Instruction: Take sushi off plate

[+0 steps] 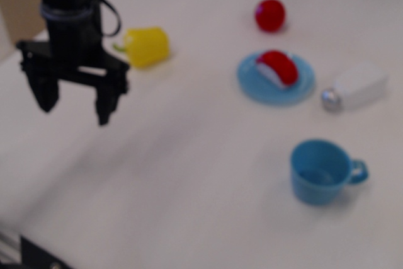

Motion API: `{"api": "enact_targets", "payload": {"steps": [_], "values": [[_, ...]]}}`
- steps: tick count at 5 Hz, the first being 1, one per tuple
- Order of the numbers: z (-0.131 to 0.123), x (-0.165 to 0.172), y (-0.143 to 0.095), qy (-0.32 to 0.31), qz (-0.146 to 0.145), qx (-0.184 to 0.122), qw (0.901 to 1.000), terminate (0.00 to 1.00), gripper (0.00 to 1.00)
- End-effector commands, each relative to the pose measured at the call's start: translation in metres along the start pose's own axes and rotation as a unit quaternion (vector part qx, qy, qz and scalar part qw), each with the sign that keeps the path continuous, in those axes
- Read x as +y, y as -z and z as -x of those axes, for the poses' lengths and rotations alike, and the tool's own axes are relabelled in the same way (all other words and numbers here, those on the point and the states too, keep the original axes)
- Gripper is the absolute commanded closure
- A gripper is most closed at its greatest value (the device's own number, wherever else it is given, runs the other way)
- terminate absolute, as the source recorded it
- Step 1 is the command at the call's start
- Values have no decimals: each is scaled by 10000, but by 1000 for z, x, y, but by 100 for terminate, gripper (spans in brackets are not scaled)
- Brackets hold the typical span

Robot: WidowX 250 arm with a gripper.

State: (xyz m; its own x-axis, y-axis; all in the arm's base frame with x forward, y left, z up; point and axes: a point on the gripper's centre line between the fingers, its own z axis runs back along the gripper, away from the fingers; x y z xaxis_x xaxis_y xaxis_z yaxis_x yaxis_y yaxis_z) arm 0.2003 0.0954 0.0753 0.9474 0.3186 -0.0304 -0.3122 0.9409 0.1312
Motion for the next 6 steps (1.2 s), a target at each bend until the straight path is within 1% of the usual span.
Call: {"api": "enact_targets", "payload": {"steps": [1,2,3,4,5,6], "values": [[0,0,0,0,0,0,10000,0,0],[-17,-24,-2,-870,68,-6,9962,0,0],[-36,-46,-6,-1444,213,-163,9892,0,0],[-57,-73,-14,-1864,562,-248,9806,0,0],[-81,-98,-32,-2336,735,-537,9681,0,0],[-105,-119,-49,-2613,1103,-792,9557,0,0]]}}
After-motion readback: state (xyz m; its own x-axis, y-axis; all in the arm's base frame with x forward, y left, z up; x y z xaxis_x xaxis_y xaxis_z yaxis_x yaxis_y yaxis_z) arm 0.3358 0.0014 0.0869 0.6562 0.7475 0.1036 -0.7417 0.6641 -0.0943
